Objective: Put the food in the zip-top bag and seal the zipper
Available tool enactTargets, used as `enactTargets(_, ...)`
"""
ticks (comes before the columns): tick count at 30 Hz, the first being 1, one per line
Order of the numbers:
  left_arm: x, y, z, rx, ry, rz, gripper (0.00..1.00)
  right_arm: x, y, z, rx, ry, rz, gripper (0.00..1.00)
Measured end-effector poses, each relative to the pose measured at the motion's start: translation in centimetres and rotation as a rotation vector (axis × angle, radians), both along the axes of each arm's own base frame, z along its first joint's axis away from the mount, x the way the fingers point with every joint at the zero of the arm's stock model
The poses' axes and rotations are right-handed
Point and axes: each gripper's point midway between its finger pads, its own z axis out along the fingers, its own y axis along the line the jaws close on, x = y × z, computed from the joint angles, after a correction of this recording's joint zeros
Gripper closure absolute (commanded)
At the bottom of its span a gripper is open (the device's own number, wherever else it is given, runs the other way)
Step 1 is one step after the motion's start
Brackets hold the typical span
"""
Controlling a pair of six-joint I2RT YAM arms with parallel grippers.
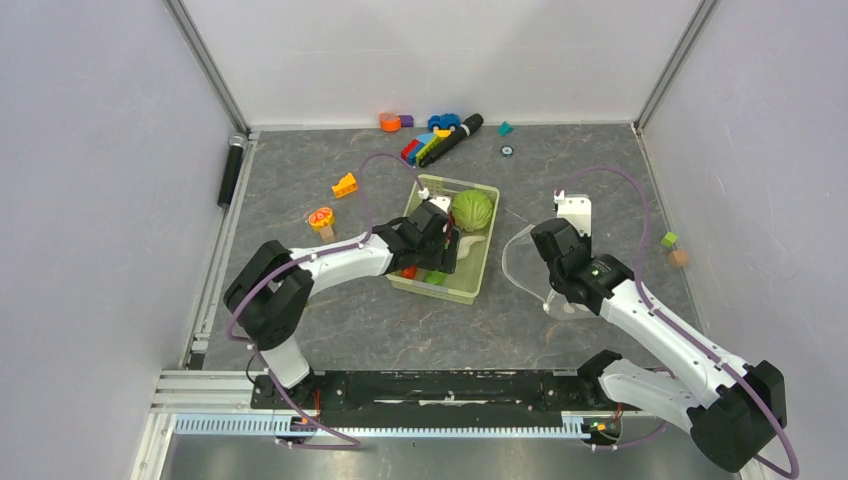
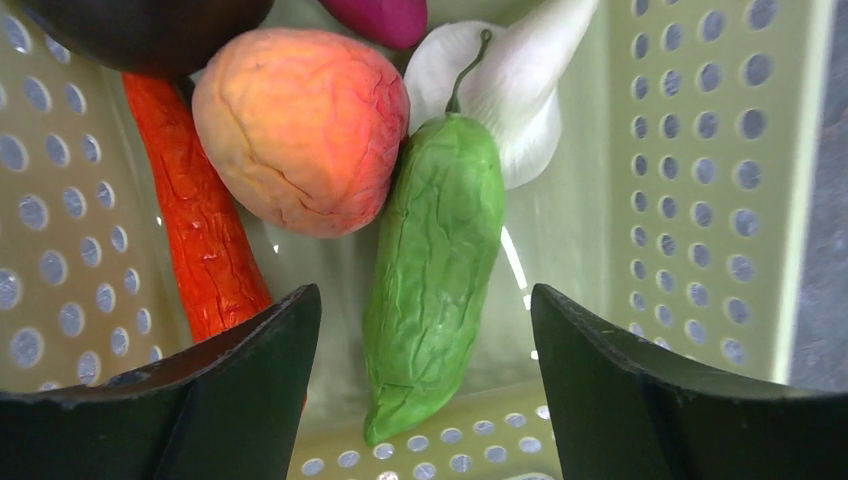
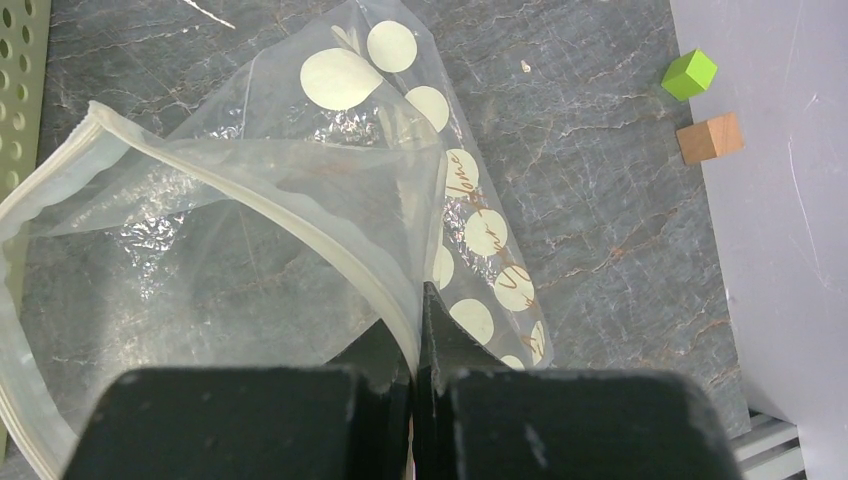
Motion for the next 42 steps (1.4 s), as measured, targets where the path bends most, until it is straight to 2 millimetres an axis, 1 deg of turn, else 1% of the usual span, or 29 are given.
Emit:
enactTargets(2,-0.1,0.1,-0.9,0.017,0.016,0.000,0.23,0.0,0.0,-0.1,-0.001,0.000,0.001,1.00)
enactTargets(9,-0.1,-0.2,-3.0,0.030,0.049,-0.010,0.34,-0.1,0.1,-0.5,-0.004,0.013,0.016,1.00)
enactTargets(10,-0.2,-0.3,-3.3,0.029,0.059,-0.015,0.40,-0.1,0.1,-0.5,-0.003,0.013,0.017,1.00)
enactTargets(11,-0.3,-0.4,-3.5,0.028,0.063,-0.018,0.49,-0.1,0.1,-0.5,-0.005,0.013,0.018,1.00)
enactTargets(13,-0.2,-0.7,-3.7,0.019,0.066,-0.023,0.64,0.0,0.2,-0.5,-0.004,0.012,0.019,1.00)
enactTargets(16,-0.3,-1.1,-3.6,0.002,0.072,-0.036,0.80,-0.1,0.2,-0.5,-0.001,0.014,0.025,1.00)
enactTargets(18,-0.4,-1.4,-3.6,-0.011,0.077,-0.042,0.87,-0.1,0.4,-0.5,0.005,0.014,0.033,1.00)
enactTargets(23,-0.5,-1.6,-3.0,-0.028,0.074,-0.050,0.90,-0.1,0.6,-0.3,0.024,-0.001,0.044,1.00)
enactTargets(25,-0.7,-1.6,-2.0,-0.048,0.060,-0.055,0.91,-0.1,0.6,-0.2,0.033,-0.009,0.047,1.00)
enactTargets(27,-0.8,-1.6,-0.2,-0.079,0.032,-0.058,0.93,-0.1,0.7,-0.1,0.038,-0.015,0.054,1.00)
enactTargets(30,-0.9,-1.6,3.5,-0.150,-0.032,-0.067,0.94,0.0,0.9,0.2,0.052,-0.033,0.061,1.00)
enactTargets(34,-1.5,-2.2,7.7,-0.253,-0.095,-0.109,0.93,0.0,1.0,0.4,0.066,-0.049,0.070,1.00)
enactTargets(36,-2.1,-2.8,9.1,-0.301,-0.102,-0.156,0.92,0.0,1.1,0.5,0.073,-0.055,0.074,1.00)
enactTargets(38,-3.1,-3.6,10.0,-0.348,-0.090,-0.216,0.90,0.0,1.2,0.6,0.080,-0.059,0.081,1.00)
enactTargets(42,-6.1,-5.6,11.3,-0.444,-0.029,-0.374,0.84,0.1,1.5,0.9,0.091,-0.067,0.098,1.00)
